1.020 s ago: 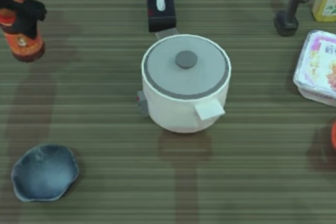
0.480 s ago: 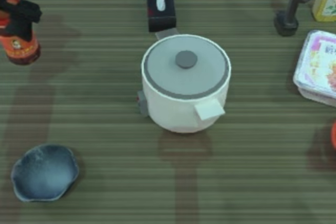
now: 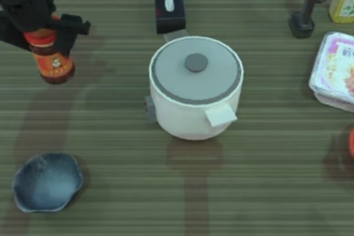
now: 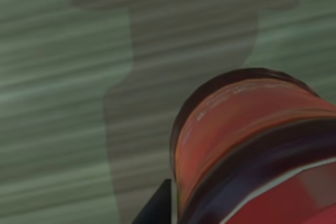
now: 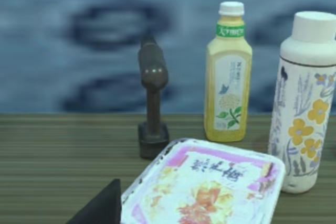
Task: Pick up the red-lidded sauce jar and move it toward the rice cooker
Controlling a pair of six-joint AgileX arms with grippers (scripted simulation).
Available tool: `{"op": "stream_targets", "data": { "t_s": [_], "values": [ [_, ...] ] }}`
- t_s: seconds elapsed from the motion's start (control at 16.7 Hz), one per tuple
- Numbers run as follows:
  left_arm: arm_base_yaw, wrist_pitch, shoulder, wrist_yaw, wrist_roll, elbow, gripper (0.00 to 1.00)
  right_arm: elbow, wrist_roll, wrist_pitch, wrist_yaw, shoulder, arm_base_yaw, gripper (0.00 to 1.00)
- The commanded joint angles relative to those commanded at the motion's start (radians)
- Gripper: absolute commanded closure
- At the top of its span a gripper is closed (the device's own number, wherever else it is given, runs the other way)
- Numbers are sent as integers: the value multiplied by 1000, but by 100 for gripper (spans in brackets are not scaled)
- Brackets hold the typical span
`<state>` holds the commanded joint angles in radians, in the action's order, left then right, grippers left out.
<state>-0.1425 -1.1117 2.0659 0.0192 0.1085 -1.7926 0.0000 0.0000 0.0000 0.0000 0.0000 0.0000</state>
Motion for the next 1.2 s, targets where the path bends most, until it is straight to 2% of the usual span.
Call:
{"op": "stream_targets", "data": {
  "t_s": [0.24, 0.42, 0.78, 1.2],
  "values": [
    [-108, 96, -50, -57, -275, 132, 100, 0, 0, 0, 0, 0, 0, 0],
    [-165, 142, -73, -85, -389, 208, 100, 0, 0, 0, 0, 0, 0, 0],
    [-173, 154, -73, -89, -407, 226, 100, 0, 0, 0, 0, 0, 0, 0],
    [-170, 314, -7, -90, -402, 313, 100, 0, 0, 0, 0, 0, 0, 0]
  ]
}}
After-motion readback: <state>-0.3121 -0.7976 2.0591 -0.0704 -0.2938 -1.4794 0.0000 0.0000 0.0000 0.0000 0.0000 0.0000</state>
